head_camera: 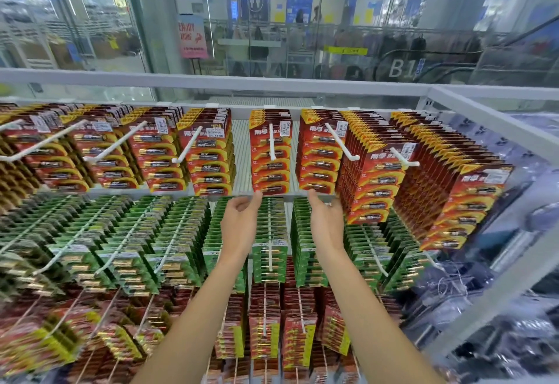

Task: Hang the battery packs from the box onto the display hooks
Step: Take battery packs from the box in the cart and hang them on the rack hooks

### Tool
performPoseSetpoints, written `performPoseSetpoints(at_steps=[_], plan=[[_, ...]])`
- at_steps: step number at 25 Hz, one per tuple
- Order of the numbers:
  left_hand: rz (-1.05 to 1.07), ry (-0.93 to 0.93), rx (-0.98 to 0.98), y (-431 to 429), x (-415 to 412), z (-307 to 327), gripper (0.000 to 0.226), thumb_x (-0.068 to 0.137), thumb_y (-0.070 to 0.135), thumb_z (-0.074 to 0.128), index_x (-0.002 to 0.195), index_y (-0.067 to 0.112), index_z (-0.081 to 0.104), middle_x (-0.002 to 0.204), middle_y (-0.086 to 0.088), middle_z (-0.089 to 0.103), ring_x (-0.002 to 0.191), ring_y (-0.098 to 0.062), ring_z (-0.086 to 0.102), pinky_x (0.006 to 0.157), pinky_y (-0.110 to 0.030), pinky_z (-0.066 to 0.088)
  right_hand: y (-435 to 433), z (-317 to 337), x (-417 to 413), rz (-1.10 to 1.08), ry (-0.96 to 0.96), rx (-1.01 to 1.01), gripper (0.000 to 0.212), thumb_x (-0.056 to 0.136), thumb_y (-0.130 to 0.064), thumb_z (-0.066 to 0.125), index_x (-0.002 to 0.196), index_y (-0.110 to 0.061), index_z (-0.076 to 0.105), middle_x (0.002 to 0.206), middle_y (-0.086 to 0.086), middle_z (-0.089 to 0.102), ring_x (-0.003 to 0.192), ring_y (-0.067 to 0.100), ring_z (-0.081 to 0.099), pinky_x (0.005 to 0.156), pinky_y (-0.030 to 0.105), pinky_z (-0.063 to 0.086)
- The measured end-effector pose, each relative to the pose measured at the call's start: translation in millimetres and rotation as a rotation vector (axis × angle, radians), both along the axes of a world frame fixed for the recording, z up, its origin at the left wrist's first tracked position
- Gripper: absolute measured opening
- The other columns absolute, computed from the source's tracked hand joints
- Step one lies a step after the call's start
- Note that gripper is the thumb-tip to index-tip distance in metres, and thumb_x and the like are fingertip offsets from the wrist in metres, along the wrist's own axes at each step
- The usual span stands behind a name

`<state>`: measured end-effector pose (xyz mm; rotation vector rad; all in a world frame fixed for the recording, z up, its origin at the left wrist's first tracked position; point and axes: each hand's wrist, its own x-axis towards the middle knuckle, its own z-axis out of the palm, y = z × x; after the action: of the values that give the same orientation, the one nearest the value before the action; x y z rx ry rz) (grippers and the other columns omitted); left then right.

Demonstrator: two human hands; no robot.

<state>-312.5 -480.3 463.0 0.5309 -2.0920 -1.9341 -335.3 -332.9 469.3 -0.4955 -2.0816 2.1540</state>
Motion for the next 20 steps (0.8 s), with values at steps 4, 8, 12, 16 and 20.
performPoseSetpoints(at_steps=[4,8,12,16,20], plan=[[-0.084,0.037,-0.199,2.3,30.9,-3.6,0.062,0.1,0.055,0.057,0.145,0.014,0.051,0.144,-0.002,0.059,0.127,-0.016,0.056,0.102,-0.028,0.039,0.2,-0.1,30.6,0.064,0.042,0.231,0.076,0.101,-0.054,0.055,0.161,-0.016,0.029,0.167,0.002,0.03,0.152,0.025,0.031,0.123,0.046,0.028],[-0.138,0.054,-0.328,3.4,58.2,-6.9,0.064,0.101,0.055,0.055,0.15,0.015,0.047,0.153,-0.002,0.052,0.141,-0.019,0.049,0.112,-0.03,0.035,4.8,-12.0,63.6,0.094,0.107,0.396,0.069,0.102,-0.055,0.052,0.16,-0.024,0.031,0.165,-0.003,0.032,0.151,0.02,0.032,0.122,0.046,0.032],[-0.189,0.051,-0.435,3.7,84.4,-20.6,0.067,0.1,0.06,0.05,0.153,0.019,0.045,0.156,0.001,0.048,0.145,-0.02,0.044,0.118,-0.039,0.036,13.9,-28.3,96.8,0.092,0.071,0.563,0.068,0.102,-0.057,0.049,0.159,-0.024,0.034,0.165,-0.003,0.032,0.151,0.019,0.033,0.121,0.044,0.034],[-0.263,0.014,-0.549,12.8,111.1,-37.6,0.071,0.1,0.065,0.046,0.155,0.021,0.042,0.16,0.002,0.043,0.147,-0.019,0.041,0.12,-0.042,0.034,36.8,-39.7,133.3,0.093,0.043,0.714,0.069,0.103,-0.057,0.047,0.16,-0.021,0.032,0.166,-0.003,0.03,0.154,0.017,0.025,0.122,0.038,0.027],[-0.299,0.033,-0.608,42.6,140.5,-44.7,0.063,0.102,0.059,0.048,0.152,0.02,0.045,0.157,0.0,0.047,0.144,-0.019,0.044,0.117,-0.038,0.036,71.3,-49.0,169.7,0.068,0.01,0.701,0.068,0.103,-0.058,0.046,0.159,-0.021,0.034,0.165,-0.002,0.033,0.153,0.018,0.028,0.122,0.041,0.029]])
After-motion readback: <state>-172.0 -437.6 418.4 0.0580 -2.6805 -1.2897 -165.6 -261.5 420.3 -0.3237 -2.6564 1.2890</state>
